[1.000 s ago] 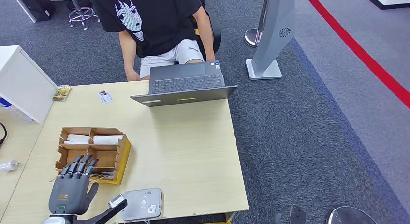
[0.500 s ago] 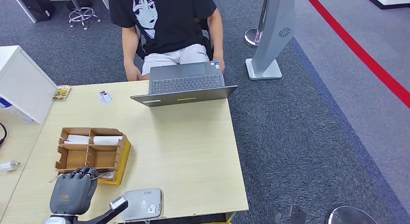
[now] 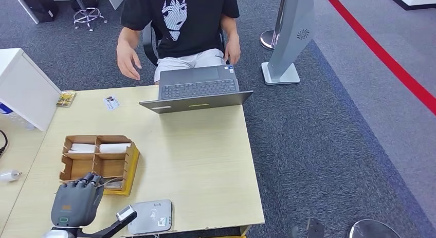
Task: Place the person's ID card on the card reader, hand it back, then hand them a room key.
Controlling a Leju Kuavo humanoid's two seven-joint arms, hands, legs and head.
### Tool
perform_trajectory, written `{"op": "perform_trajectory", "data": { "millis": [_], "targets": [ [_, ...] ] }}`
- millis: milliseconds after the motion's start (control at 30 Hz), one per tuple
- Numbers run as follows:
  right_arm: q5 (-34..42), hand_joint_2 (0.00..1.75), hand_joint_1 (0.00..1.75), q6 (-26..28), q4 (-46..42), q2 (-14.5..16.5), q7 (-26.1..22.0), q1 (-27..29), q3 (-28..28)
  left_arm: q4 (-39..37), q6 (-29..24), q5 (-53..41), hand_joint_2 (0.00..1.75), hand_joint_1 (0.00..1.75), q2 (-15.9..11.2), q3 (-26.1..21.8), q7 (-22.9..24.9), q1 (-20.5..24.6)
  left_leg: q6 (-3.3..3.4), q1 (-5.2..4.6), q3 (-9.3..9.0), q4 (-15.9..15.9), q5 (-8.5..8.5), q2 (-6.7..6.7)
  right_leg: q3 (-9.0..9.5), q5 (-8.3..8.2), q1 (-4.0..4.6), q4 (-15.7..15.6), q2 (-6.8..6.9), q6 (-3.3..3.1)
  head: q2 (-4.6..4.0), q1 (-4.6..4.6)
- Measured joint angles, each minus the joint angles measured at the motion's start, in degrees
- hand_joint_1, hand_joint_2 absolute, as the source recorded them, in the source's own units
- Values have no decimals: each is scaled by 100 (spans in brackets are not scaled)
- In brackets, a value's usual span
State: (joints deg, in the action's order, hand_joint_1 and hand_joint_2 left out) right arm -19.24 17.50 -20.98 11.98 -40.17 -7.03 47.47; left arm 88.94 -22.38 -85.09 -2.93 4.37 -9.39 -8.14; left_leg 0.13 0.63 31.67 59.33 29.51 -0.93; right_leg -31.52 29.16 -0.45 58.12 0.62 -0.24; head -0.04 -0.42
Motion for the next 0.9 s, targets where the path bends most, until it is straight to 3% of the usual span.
{"op": "perform_trajectory", "data": {
  "millis": [167,300,433,733,900],
  "targets": [
    [-71,175,0,1,52,0,0,-34,8,1189,318,-1,175,175,13,98,368,235,1,1,0,5,-1,2,-2,-1,1,0,2,0,-1,-4],
    [-65,175,0,-55,106,0,0,-61,52,2394,721,-2,175,175,132,585,311,541,2,-1,1,6,-1,0,1,-2,1,0,1,0,-1,-2],
    [-100,175,0,-110,149,0,0,-66,97,3107,908,-1,175,175,101,1038,652,753,2,-1,1,6,0,-6,-2,-2,0,-1,-5,1,0,1],
    [-207,175,0,-116,215,0,6,-97,146,3295,904,11,175,175,74,1289,738,803,2,1,0,4,-1,-4,-2,-2,1,0,-4,1,0,1],
    [-531,175,0,-109,252,4,120,-199,132,2783,1149,1,175,175,-121,835,1060,1259,-1,1,-2,4,-7,-5,-1,-7,2,3,-3,-3,0,5]
  ]
}}
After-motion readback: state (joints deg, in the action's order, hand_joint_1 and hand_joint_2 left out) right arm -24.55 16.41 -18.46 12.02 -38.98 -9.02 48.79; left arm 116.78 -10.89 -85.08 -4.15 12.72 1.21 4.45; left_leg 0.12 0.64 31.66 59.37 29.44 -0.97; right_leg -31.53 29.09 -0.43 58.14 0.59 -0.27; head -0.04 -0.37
